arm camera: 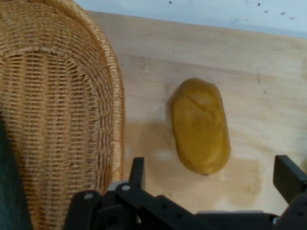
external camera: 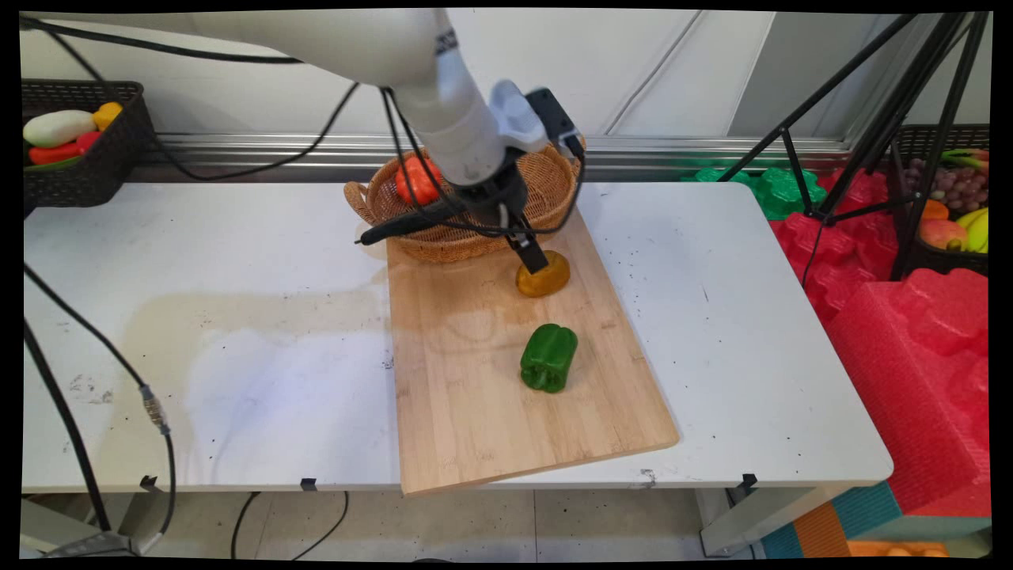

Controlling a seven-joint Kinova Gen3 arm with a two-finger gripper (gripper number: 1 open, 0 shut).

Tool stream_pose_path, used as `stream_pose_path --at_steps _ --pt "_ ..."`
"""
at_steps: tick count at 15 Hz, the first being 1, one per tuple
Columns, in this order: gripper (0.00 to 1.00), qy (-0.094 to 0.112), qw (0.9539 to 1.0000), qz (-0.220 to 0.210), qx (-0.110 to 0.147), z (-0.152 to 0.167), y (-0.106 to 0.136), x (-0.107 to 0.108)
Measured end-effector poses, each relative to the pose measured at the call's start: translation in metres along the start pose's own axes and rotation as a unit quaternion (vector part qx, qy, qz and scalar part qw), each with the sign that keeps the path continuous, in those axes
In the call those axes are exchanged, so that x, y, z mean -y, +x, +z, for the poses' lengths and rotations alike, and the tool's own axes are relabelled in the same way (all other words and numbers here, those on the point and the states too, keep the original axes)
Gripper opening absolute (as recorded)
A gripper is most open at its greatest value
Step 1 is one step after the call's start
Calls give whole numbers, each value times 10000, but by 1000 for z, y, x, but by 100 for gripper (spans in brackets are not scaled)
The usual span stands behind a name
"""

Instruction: Pick up the potato from the cutting board

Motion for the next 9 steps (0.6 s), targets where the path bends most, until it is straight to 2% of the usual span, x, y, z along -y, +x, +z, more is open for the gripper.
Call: stream_pose_path --at_steps 9 --pt "100 46 9989 -337 336 67 26 -10"
